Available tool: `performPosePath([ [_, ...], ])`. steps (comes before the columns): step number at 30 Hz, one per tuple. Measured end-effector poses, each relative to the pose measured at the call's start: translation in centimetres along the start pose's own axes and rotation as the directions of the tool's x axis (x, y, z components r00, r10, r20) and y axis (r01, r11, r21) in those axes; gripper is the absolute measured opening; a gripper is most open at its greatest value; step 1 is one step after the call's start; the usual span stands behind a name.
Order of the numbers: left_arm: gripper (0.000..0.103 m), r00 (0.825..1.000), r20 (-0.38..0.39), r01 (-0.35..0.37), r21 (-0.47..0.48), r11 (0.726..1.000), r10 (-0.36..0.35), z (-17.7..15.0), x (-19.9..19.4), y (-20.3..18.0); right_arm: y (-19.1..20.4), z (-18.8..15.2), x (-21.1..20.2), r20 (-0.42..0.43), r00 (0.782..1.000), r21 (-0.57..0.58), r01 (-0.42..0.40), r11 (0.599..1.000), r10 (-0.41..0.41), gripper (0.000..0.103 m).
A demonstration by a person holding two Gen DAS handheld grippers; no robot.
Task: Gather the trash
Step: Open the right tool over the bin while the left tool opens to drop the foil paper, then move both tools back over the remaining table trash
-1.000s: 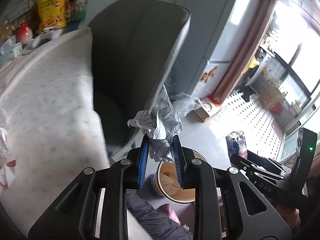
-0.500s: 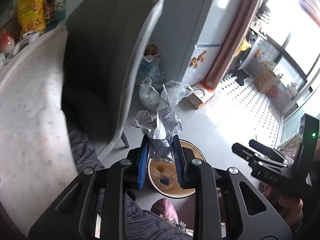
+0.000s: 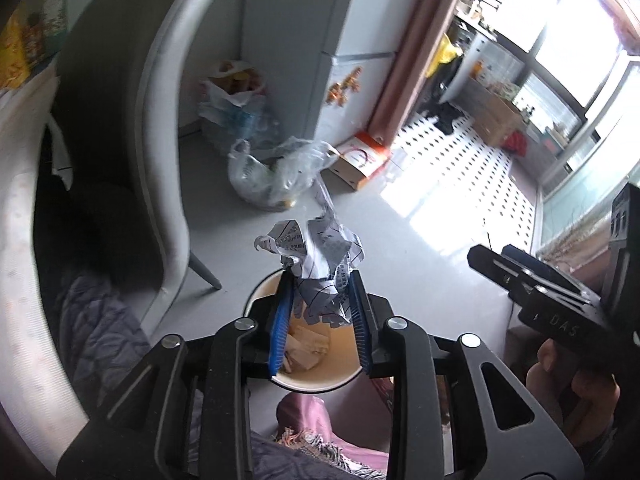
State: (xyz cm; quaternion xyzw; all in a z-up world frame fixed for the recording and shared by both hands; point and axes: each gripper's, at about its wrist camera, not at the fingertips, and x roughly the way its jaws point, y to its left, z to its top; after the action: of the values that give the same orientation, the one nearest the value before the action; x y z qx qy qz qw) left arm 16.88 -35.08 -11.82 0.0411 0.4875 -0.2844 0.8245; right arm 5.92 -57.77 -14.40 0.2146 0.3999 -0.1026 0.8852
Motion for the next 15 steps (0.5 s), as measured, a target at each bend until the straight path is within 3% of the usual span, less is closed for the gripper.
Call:
performPosePath([
  [2, 0.032, 1.0, -0.015, 0.013, 0.004, 1.0, -0.013, 0.1, 0.7, -0.4, -0.5, 0.1, -0.2, 0.005, 1.0, 0.01, 0.002, 1.0, -0.002, 0.079],
  [6, 0.066, 0.999, -0.021, 0.049, -0.007, 0.999, -0.049, 0.3, 1.2, -0.3, -1.3, 0.1, -0.6, 0.014, 1.0, 0.026, 0.009, 1.0, -0.01, 0.08],
  [8, 0.074, 0.998, -0.01, 0.057, -0.013, 0.998, -0.057, 0.3, 1.1, -0.3, -1.4, 0.1, -0.7, 0.017, 1.0, 0.028, 0.012, 1.0, -0.012, 0.08],
  [15, 0.088, 0.999, 0.034, 0.018, -0.039, 0.999, -0.017, 0.6, -1.1, 1.0, -1.0, -0.1, -0.6, 0.013, 1.0, 0.026, -0.004, 1.0, 0.004, 0.08],
])
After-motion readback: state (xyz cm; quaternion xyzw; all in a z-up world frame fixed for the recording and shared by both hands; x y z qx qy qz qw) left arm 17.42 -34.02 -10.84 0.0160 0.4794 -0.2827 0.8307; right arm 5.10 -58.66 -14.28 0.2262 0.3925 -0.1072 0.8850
